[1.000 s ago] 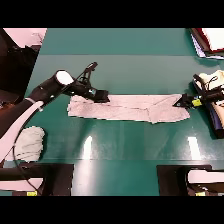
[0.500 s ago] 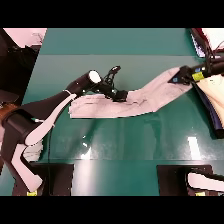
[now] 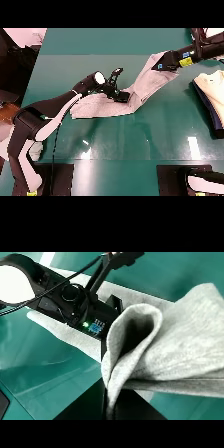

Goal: Fold the shirts.

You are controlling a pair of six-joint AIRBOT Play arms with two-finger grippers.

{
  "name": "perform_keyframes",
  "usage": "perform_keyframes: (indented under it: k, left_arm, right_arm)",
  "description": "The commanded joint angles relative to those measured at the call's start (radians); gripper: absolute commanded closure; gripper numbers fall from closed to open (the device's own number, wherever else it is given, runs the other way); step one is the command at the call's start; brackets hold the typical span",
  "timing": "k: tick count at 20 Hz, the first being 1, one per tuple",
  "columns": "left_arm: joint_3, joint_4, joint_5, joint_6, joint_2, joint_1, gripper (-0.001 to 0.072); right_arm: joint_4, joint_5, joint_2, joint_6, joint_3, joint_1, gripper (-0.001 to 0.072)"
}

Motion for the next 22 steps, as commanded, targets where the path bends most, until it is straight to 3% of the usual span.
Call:
perform_keyframes:
  k: [1,5,10,13,16,17,18,19,22]
  left_arm:
    - [0.023,0.034,-0.045,-0.001,-0.002,0.001,0.0686]
    - [0.051,0.123,-0.114,-0.044,0.06,0.048,0.0686]
    - [0.051,0.254,-0.197,-0.051,0.231,0.217,0.0686]
    - [0.051,0.344,-0.268,-0.039,0.345,0.349,0.0685]
    - [0.051,0.388,-0.32,-0.016,0.448,0.475,0.0685]
    - [0.051,0.389,-0.327,-0.017,0.475,0.509,0.0685]
    - [0.051,0.389,-0.332,-0.017,0.498,0.542,0.0685]
    - [0.051,0.389,-0.337,-0.017,0.516,0.568,0.0685]
    - [0.051,0.389,-0.367,-0.016,0.543,0.624,0.0685]
  right_arm:
    - [0.001,-0.019,-0.016,-0.01,0.011,0.049,0.0697]
    - [0.001,-0.029,-0.045,-0.043,0.011,0.109,0.0697]
    - [0.002,-0.093,-0.099,-0.047,0.011,0.215,0.0697]
    - [0.002,-0.222,-0.158,-0.07,0.011,0.335,0.0695]
    - [0.001,-0.45,-0.267,-0.138,0.011,0.502,0.0694]
    - [0.002,-0.544,-0.312,-0.172,0.012,0.558,0.061]
    - [0.0,-0.624,-0.354,-0.185,0.017,0.605,0.0374]
    - [0.001,-0.666,-0.4,-0.184,0.048,0.64,0.0237]
    - [-0.011,-0.62,-0.47,-0.184,0.192,0.673,0.0223]
